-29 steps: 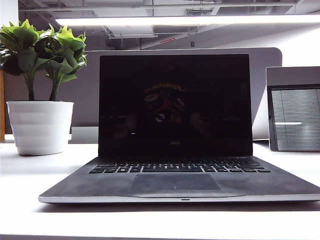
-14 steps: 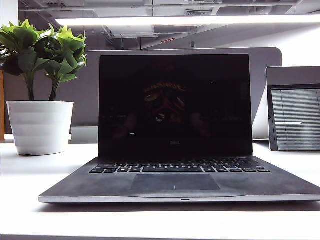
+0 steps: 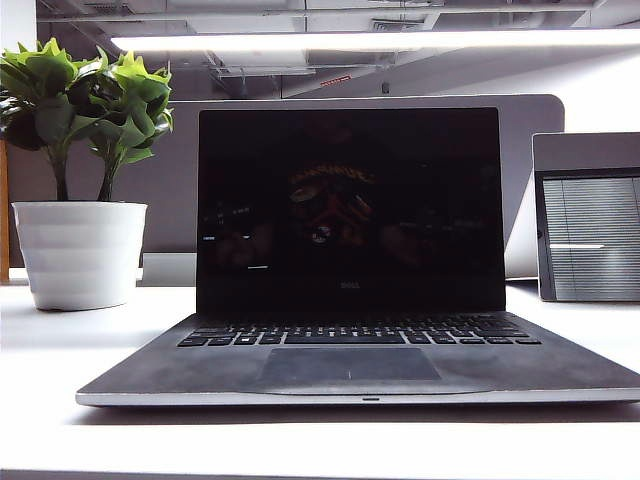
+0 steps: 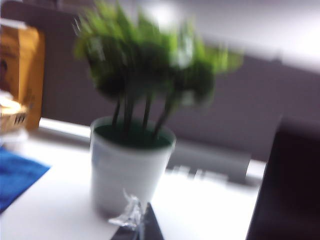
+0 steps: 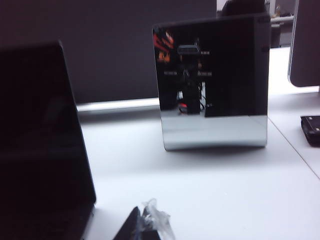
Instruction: Close the laptop lid.
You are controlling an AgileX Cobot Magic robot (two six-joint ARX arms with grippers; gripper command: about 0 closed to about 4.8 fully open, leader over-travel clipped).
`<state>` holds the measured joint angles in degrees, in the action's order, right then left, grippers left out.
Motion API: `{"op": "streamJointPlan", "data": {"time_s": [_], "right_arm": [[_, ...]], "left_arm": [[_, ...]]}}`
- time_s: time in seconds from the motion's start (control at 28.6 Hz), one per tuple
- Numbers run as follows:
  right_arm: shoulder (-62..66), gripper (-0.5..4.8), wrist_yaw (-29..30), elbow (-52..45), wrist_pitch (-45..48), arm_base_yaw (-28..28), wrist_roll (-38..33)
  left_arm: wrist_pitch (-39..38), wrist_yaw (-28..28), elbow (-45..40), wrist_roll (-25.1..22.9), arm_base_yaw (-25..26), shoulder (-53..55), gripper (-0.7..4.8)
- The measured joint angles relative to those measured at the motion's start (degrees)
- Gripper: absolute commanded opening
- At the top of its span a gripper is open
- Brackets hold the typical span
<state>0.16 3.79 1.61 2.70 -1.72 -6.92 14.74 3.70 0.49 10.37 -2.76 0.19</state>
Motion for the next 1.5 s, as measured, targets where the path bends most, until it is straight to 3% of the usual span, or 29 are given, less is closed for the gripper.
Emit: {"op": "streamJointPlan", "data": {"time_s": [0.14, 0.28, 0.49, 0.8, 1.12, 1.36, 1.5], "right_arm": [[0.00, -0.05, -0.07, 0.96, 1.03, 0.00, -1.77], [0.04, -0.05, -0.50, 3.74, 3.26, 0.00, -3.15], [1.44, -0.05, -4.24, 10.60, 4.63, 0.00, -3.56], [18.36, -0.05, -5.27, 23.82, 4.61, 0.02, -4.11], [41.68, -0.05, 6.91, 36.39, 12.02, 0.00, -4.13], [63.04, -0.05, 22.16, 48.85, 15.43, 0.00, -3.65], [74.05, -0.05, 27.10, 55.56, 14.51, 0.04, -3.26]], "left_arm": [[3.04, 1.09, 1.75, 5.95, 0.00, 0.02, -0.05], [2.91, -3.39, 5.62, 7.58, 0.02, 0.02, -0.05], [-2.43, -4.74, 11.43, 11.56, 0.00, 1.40, -0.05], [-2.12, -6.93, 22.67, 12.44, 0.00, 12.24, -0.05], [4.35, -12.48, 36.11, 11.98, 0.02, 36.26, -0.05], [6.03, -23.21, 49.07, 3.91, 0.02, 58.49, -0.05], [6.05, -28.44, 54.82, 0.70, 1.05, 69.68, -0.05]]}}
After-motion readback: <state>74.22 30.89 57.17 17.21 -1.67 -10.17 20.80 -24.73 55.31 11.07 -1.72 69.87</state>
